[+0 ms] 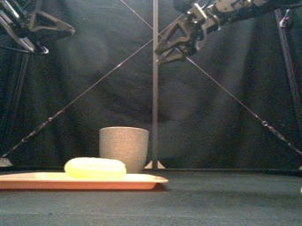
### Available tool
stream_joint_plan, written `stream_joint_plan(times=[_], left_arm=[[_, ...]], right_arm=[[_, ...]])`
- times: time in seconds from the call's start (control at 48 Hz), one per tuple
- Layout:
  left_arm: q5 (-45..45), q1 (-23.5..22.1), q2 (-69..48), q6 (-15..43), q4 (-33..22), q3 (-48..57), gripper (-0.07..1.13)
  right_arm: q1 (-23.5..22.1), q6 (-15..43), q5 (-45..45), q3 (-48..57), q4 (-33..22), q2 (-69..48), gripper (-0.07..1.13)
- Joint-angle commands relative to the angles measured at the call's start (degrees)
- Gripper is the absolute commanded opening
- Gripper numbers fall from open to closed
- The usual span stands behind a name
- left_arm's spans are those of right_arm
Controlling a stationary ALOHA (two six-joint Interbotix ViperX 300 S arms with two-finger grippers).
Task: Pick the corn then place it on the pink plate
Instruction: Drop corn on the pink plate and return to neutral
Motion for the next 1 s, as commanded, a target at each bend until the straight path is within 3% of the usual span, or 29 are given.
stream_joint_plan(times=[0.021, 0.396, 1.0], left_arm=[[-0.3, 0.4, 0.1, 0.1, 0.2, -1.4, -0.02], [-0.3, 0.9, 0.1, 0.1, 0.2, -1.5, -0.02], [-0.3, 0.9, 0.0, 0.0, -0.2, -1.4, -0.02]], right_arm=[[0.1, 0.3, -3.2, 4.7, 0.8, -9.1, 0.94], [-0.4, 0.4, -6.3, 18.9, 6.8, -27.9, 0.94], [-0.1, 0.4, -9.9, 24.4, 8.1, -31.5, 0.94]])
